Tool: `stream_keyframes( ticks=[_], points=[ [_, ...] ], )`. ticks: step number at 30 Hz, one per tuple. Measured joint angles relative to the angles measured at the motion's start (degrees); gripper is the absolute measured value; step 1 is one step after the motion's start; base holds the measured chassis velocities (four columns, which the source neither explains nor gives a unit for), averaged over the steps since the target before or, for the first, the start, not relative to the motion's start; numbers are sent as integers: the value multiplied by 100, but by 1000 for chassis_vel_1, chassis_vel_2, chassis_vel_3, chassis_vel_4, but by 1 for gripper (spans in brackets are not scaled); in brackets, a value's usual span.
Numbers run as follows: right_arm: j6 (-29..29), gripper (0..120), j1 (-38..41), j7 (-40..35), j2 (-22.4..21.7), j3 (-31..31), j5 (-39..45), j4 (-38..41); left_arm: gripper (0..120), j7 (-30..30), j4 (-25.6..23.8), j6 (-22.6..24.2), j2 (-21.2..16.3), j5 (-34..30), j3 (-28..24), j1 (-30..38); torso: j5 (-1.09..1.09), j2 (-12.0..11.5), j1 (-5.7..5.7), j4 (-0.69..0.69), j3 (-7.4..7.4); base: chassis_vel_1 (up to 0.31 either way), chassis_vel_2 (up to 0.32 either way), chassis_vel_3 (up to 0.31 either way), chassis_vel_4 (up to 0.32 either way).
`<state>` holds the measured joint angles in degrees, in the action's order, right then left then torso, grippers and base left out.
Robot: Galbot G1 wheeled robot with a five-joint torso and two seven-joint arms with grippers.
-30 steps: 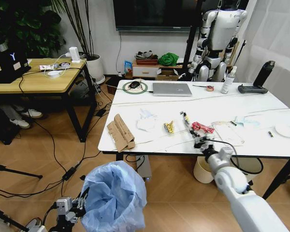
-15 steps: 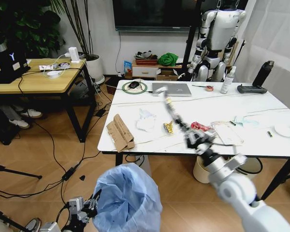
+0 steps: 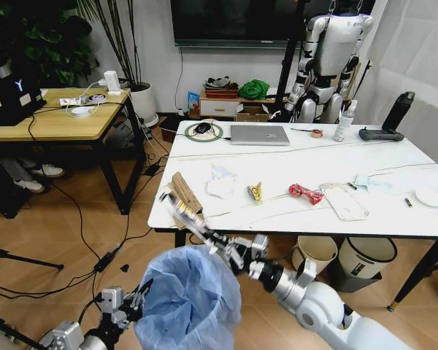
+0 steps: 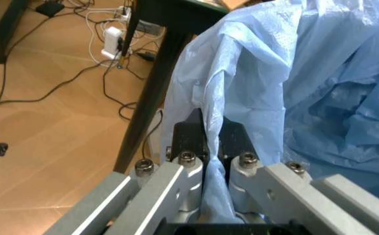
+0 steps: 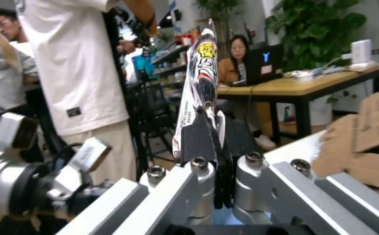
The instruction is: Pick up the trash bin and place the trash from the table into it.
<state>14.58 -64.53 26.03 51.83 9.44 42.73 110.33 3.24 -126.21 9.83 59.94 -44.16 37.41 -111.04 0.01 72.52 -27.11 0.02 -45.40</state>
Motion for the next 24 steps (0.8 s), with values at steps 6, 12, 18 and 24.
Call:
stream_keyframes(
  ticks=[6,12,18,24],
  points=[
    [80,0,162,45,13,363,-183,-31,0,-70,-4,35,-32,-115,40,137,0,0,0,0,0,0,0,0,0],
    [58,0,187,-9,58,582,-327,-42,0,-92,-34,54,27,-145,30,179,0,0,0,0,0,0,0,0,0],
    [14,25,-30,-110,108,403,-385,-1,0,-96,-96,68,131,-161,25,179,-1,0,0,0,0,0,0,0,0],
    [48,43,-211,-92,72,91,-377,113,0,-93,-109,68,189,-159,55,159,-1,0,0,0,0,0,0,0,0]
  ],
)
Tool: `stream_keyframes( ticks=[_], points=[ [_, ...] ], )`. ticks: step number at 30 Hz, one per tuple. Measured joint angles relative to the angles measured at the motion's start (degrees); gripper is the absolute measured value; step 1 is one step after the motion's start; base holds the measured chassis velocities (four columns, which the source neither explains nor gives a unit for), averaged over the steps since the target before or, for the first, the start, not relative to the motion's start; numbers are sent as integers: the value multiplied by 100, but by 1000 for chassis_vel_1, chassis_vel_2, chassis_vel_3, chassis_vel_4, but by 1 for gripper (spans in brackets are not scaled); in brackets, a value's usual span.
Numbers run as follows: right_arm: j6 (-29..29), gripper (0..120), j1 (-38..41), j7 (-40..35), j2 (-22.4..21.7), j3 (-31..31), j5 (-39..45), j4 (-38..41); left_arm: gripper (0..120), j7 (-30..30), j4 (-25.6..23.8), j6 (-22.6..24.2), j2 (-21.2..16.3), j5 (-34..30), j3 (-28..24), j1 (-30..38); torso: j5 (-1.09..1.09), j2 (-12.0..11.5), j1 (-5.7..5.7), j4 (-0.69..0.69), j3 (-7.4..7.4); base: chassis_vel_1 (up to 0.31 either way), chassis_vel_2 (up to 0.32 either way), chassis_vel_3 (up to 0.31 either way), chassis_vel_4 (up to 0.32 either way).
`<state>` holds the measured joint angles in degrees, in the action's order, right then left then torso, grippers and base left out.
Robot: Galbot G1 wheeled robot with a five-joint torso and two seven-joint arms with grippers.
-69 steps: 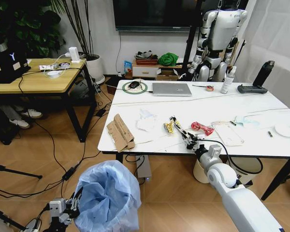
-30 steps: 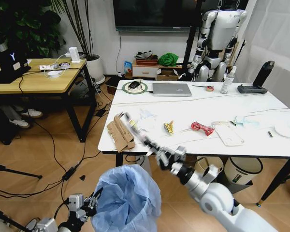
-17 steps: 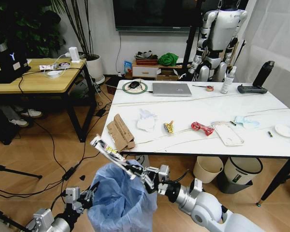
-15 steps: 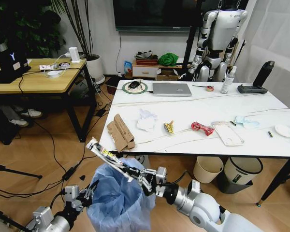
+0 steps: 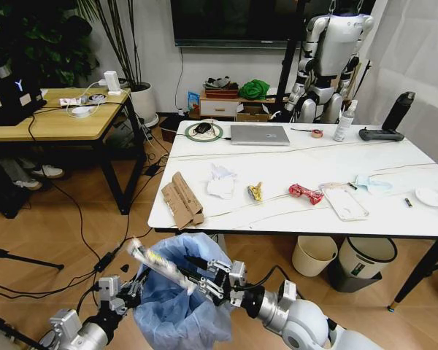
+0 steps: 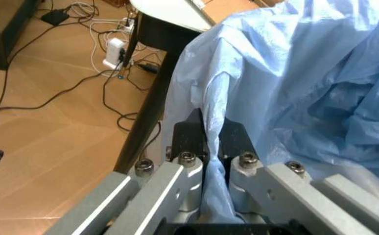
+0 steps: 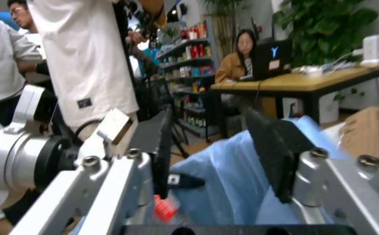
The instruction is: Pick up the trash bin and place the trash from the table into it.
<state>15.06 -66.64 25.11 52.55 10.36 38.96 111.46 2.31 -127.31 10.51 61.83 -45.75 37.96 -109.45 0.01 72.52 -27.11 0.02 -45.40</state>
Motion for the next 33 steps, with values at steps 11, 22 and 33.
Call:
stream_keyframes(
  ticks=[11,22,33],
  points=[
    [-748,84,415,-1938,514,-852,273,70,0,80,-3,-30,173,209,75,-245,0,0,0,-1,0,0,0,0,0],
    [-2294,100,957,-3369,1201,-637,-694,-322,0,142,-4,-70,385,390,174,-362,0,0,0,0,0,0,0,0,0],
    [-3716,100,1938,-4053,2128,10,831,-772,0,138,-26,-76,508,447,300,-399,1,0,0,-1,0,0,0,0,0]
  ],
)
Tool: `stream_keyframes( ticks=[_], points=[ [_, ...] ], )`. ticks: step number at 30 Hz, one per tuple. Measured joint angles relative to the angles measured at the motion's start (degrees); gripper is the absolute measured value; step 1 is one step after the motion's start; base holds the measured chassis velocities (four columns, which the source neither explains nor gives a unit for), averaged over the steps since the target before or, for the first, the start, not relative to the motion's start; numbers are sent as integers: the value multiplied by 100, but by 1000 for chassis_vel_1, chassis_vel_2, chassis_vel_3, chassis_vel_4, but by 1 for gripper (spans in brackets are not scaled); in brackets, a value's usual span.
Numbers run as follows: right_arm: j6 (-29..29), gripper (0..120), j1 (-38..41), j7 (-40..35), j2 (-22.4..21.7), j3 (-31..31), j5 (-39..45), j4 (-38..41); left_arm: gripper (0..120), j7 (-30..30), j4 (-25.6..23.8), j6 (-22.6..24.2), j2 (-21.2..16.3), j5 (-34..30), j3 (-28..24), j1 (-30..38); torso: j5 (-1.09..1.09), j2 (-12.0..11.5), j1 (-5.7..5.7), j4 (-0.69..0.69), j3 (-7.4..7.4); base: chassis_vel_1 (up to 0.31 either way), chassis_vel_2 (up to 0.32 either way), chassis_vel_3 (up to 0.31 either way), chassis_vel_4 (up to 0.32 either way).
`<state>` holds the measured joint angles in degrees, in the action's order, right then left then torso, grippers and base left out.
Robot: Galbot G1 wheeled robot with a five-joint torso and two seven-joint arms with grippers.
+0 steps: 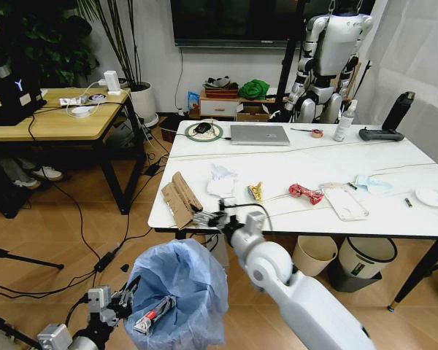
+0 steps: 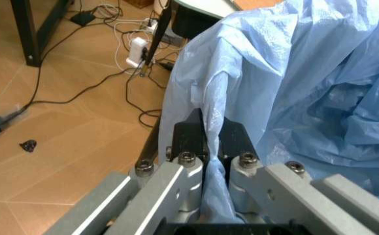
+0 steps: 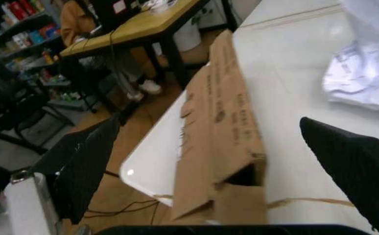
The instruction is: Pick up the trash bin and place the trash from the table into it.
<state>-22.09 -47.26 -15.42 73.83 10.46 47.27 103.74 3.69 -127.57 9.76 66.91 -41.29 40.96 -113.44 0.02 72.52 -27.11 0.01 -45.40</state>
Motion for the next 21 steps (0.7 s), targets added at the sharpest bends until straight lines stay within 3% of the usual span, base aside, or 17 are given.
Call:
stream_keyframes(
  ticks=[9,21],
  points=[
    [106,97,414,391,203,171,-295,-800,0,2,-62,-5,80,46,-15,-21,-1,0,0,0,0,0,0,0,0],
    [376,51,447,610,159,167,-501,-1066,0,18,-33,-15,94,76,-24,14,-2,0,0,0,0,0,0,0,0]
  ],
)
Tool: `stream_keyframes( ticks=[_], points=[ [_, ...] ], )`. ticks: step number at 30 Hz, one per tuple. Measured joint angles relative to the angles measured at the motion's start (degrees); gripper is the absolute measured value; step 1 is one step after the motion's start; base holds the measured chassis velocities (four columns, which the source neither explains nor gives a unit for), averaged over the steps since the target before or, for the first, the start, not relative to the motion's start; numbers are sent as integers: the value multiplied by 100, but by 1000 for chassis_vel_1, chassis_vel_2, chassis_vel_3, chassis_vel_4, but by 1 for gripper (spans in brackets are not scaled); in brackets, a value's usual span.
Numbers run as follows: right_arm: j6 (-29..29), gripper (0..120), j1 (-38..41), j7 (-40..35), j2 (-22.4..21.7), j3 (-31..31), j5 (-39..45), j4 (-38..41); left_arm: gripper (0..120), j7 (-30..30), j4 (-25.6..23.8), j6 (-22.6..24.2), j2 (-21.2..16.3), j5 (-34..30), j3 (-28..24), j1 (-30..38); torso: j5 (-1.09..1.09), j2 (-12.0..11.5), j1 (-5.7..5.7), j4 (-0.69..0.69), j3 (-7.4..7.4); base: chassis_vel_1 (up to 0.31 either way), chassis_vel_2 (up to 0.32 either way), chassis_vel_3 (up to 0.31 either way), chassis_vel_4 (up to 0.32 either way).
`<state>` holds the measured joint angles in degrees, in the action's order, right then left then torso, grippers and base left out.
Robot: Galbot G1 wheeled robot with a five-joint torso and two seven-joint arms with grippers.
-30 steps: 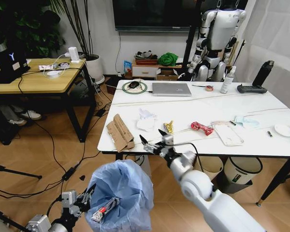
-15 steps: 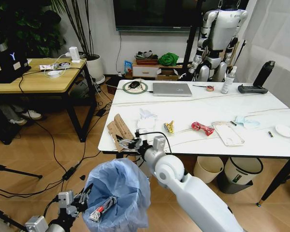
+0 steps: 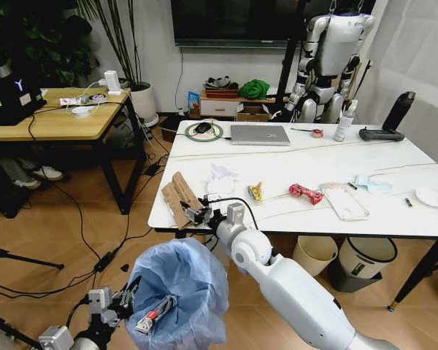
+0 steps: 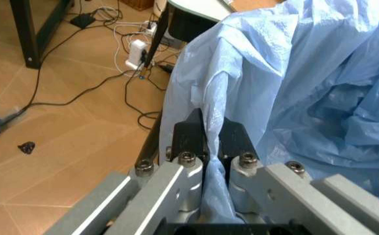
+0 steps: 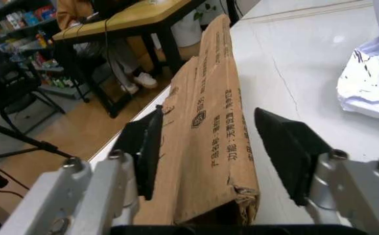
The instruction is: Pick up the trash bin and place the trash from the table into it.
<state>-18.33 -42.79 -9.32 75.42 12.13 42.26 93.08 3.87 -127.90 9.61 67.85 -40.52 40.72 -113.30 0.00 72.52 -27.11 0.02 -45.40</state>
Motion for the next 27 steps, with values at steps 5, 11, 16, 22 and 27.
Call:
stream_keyframes(
  ticks=[5,11,16,22,27],
  points=[
    [25,36,-11,34,-33,0,-37,0,0,0,19,-1,-6,-1,3,15,0,0,0,0,0,0,0,0,0],
    [108,11,-110,63,-115,2,-146,41,0,1,43,-2,-6,-5,-11,58,0,0,0,0,1,0,0,0,0],
    [201,4,-178,90,-154,-13,-176,81,0,2,62,-3,-4,-9,-40,100,0,0,0,0,0,0,0,0,0],
    [757,4,-187,404,-175,-309,-9,239,0,5,67,-5,0,-12,-81,110,-1,0,0,0,0,0,0,0,0],
    [1176,4,-241,661,-294,-554,508,769,0,6,91,-7,-3,-19,-94,121,0,0,0,0,0,0,0,0,0]
  ],
)
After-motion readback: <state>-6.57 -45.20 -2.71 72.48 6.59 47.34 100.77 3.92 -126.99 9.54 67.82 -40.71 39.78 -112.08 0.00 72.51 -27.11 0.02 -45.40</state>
